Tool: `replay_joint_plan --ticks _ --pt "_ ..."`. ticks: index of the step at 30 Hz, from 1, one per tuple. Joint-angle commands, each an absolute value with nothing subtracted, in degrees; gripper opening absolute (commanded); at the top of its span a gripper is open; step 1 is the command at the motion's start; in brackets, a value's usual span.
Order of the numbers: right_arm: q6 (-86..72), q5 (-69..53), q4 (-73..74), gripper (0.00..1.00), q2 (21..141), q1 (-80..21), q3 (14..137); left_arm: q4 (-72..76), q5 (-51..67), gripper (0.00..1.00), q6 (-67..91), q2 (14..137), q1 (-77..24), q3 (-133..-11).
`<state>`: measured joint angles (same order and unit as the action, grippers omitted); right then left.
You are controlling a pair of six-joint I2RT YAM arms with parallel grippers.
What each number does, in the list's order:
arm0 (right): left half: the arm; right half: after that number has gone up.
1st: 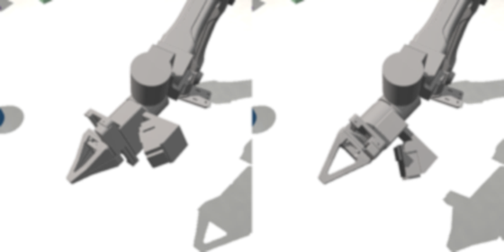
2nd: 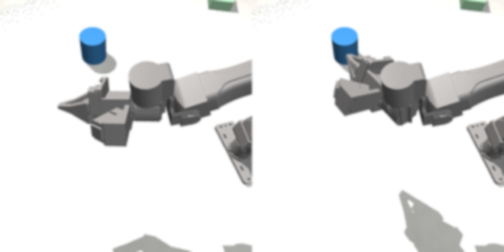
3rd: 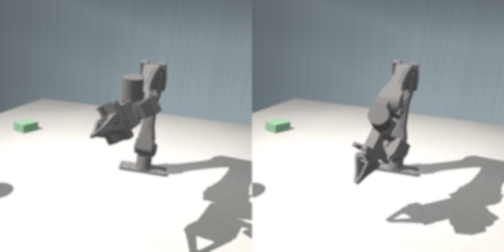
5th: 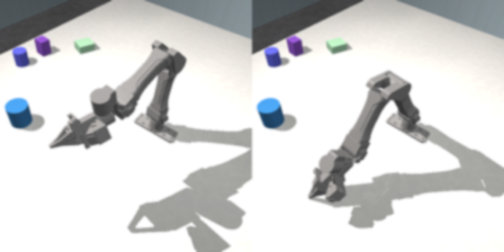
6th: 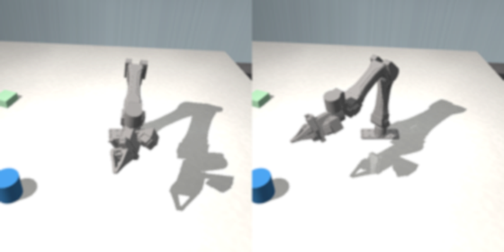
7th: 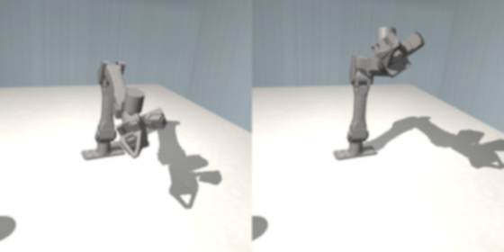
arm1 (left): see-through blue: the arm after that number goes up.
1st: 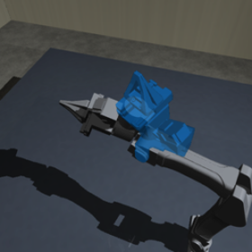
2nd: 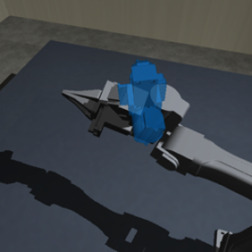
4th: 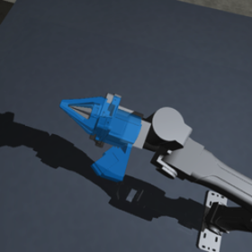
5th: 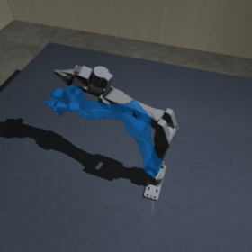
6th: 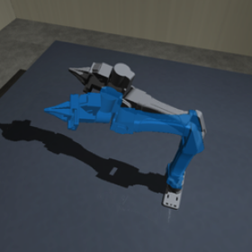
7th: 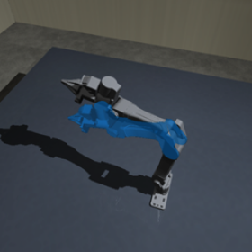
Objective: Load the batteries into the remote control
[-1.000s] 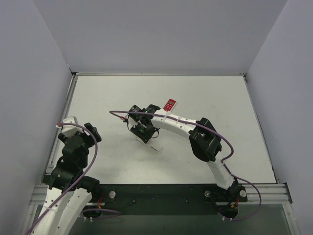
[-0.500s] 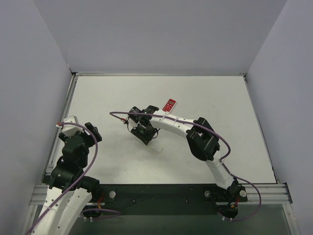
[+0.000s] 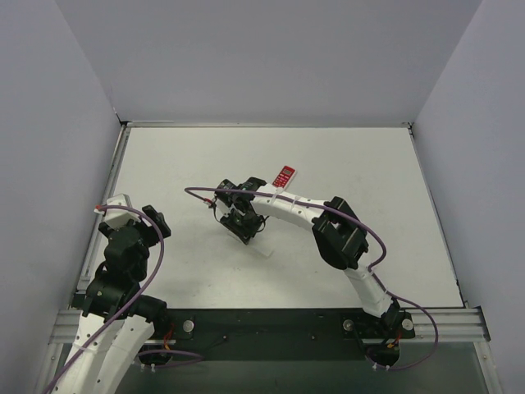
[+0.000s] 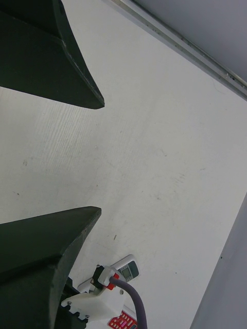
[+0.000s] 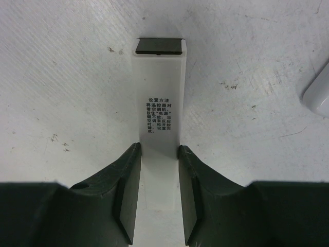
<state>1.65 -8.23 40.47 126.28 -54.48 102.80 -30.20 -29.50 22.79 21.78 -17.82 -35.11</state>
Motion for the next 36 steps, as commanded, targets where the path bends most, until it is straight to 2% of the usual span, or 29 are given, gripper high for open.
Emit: replay_joint_plan --ticks 1,6,13,20,25,33,36 --pt "0.70 -8.17 44.65 0.15 126.04 -54.67 103.80 -27.60 -28.83 0.88 21.88 21.97 -17.40 -35.16" --pt "0.70 -8.17 44.74 0.19 126.12 -54.84 103.54 -27.51 -28.74 0.88 21.89 21.89 -17.32 -35.16" --pt "0.62 -8.17 44.65 0.38 123.49 -54.76 103.97 -27.60 -28.04 0.87 22.06 22.23 -17.31 -35.07" --pt "-1.84 -7.74 43.07 0.53 115.85 -54.84 102.57 -26.90 -21.54 0.87 25.04 24.95 -17.31 -34.89" --pt "-8.76 -3.61 39.82 0.55 107.77 -54.06 96.52 -25.93 -12.68 0.88 27.68 34.08 -17.31 -35.77" --pt "-27.23 -3.17 26.12 0.57 94.59 -50.80 72.38 -22.86 1.74 0.90 27.51 58.52 -19.76 -41.48" --pt "-30.31 -2.99 22.51 0.58 91.77 -50.80 66.82 -19.61 1.67 0.91 27.51 64.41 -22.23 -43.33"
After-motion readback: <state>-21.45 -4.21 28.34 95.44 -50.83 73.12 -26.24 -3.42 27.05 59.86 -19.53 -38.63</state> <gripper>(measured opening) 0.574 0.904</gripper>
